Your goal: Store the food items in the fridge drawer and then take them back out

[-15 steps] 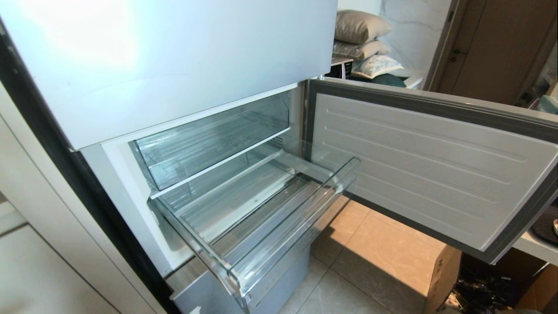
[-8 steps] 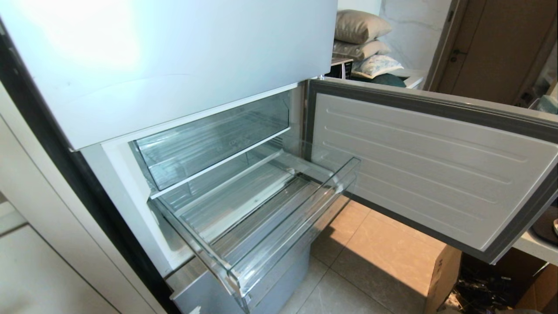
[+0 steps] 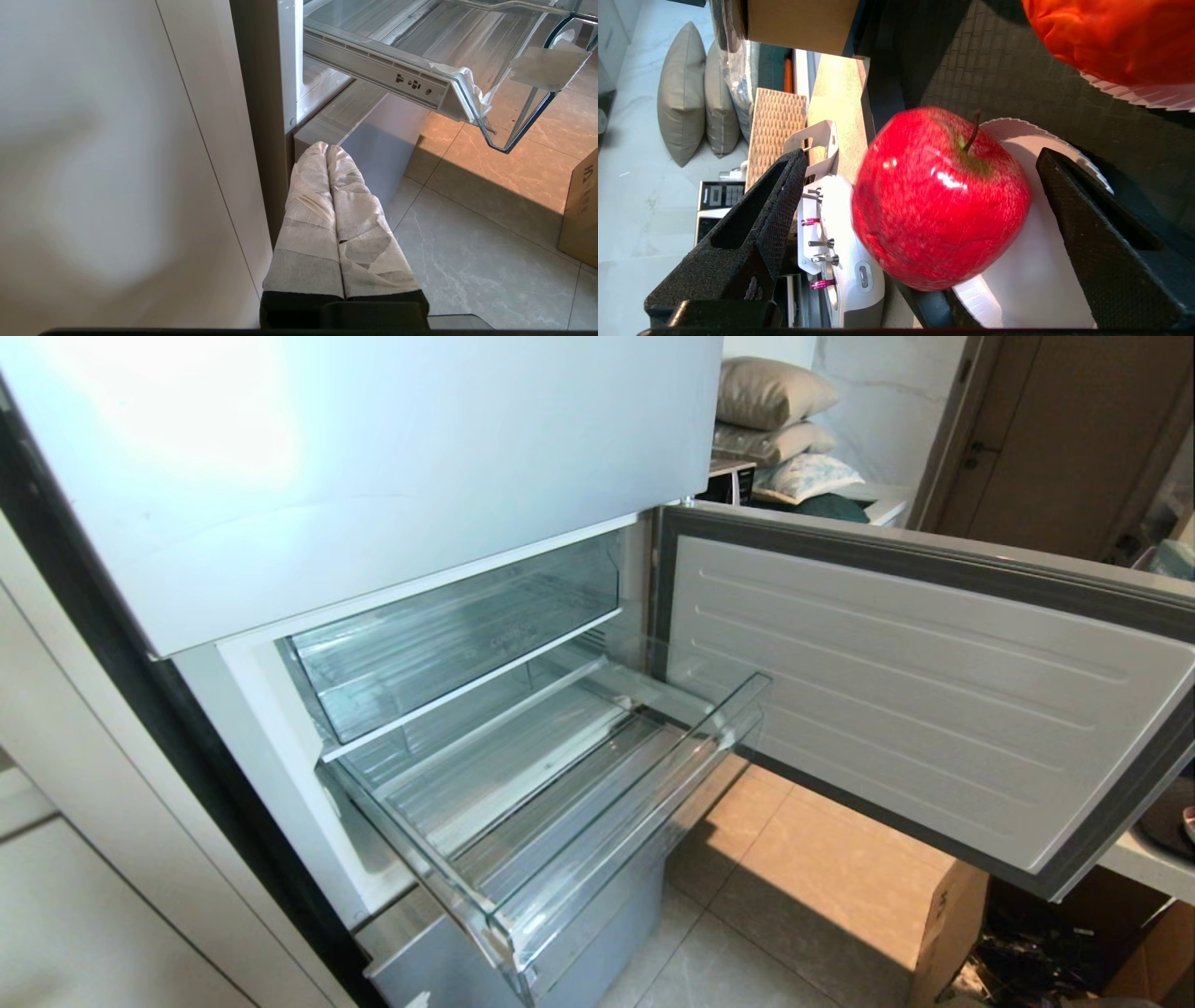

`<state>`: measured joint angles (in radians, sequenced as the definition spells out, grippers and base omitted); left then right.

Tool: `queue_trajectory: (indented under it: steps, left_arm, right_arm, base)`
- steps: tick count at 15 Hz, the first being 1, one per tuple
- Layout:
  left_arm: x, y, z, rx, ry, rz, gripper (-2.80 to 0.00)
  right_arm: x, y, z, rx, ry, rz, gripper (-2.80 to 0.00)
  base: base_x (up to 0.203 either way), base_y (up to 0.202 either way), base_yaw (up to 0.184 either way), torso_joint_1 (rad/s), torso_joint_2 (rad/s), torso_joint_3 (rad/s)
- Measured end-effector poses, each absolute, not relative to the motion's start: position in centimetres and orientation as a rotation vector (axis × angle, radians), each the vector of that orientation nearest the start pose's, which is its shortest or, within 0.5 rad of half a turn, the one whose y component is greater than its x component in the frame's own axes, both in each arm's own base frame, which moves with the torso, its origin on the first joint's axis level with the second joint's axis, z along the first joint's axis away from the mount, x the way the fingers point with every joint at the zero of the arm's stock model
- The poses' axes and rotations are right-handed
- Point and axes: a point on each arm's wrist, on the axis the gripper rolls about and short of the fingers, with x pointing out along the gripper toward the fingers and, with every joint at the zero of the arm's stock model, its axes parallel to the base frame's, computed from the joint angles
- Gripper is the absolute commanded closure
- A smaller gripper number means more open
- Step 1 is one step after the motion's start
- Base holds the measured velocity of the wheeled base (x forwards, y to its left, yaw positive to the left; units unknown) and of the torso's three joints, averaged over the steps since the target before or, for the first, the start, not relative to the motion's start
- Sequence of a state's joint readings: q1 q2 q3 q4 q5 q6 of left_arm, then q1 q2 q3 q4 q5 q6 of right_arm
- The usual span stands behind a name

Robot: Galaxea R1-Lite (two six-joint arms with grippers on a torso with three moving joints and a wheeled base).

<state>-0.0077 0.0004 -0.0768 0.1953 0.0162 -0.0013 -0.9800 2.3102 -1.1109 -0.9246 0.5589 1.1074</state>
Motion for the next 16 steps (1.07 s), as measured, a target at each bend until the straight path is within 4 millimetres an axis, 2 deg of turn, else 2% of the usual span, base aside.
queue_trajectory:
  steps: [16]
  left_arm:
    - [-2.98, 0.06, 7.66, 0.000, 0.119, 0.008, 0.00]
  right_arm:
    - [25.95, -34.37, 6.54, 1.232, 0.022, -0.474, -2.80]
  base:
    - [0.000, 0.000, 0.000, 0.000, 0.00, 0.000]
